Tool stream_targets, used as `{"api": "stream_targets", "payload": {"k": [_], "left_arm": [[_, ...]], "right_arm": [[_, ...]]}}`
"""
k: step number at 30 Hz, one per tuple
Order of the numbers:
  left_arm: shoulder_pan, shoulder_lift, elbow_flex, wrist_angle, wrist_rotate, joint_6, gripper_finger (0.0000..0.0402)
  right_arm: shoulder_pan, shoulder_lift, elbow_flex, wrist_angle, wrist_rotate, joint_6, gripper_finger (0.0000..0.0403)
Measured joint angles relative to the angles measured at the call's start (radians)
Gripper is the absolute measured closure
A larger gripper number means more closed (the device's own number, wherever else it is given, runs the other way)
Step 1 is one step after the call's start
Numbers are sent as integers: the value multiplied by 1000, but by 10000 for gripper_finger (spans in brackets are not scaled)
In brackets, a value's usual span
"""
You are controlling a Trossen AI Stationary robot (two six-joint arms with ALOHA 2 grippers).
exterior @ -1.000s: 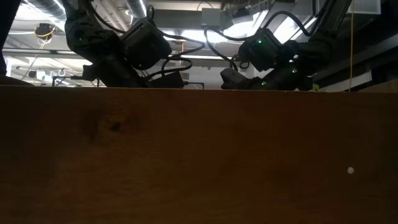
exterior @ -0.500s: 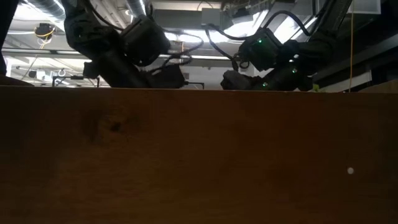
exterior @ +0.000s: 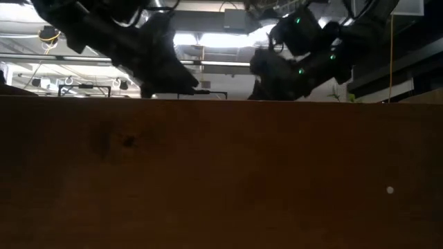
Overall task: Pick & Place Tea
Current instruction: Put the brown tea bag into the middle section of the wooden organizer
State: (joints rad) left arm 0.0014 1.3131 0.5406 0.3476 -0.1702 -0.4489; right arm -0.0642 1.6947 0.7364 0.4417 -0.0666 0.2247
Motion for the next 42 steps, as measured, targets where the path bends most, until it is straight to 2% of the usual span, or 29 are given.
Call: {"api": "stream_targets", "payload": {"k": [2,6,9,13,16,24,31,38,42], "left_arm": [[13,-41,-24,-1,3,-65,288],[41,-81,-28,-5,27,-260,288],[64,-89,-28,-6,76,-394,288],[91,-90,-28,-6,145,-528,288],[101,-90,-28,-7,169,-599,288],[115,-90,-28,63,171,-743,288],[116,-90,-28,186,197,-764,288],[119,-90,-28,187,200,-779,288],[119,-90,-28,173,215,-795,288]], "right_arm": [[21,-24,0,-8,7,-108,391],[80,-57,0,-26,131,-411,391],[130,-67,0,-21,283,-624,391],[196,-71,0,13,537,-865,390],[232,-71,0,65,660,-1036,390],[259,-71,0,206,686,-1300,390],[259,-71,0,261,701,-1360,390],[259,-71,0,303,710,-1447,389],[259,-71,0,309,758,-1506,389]]}}
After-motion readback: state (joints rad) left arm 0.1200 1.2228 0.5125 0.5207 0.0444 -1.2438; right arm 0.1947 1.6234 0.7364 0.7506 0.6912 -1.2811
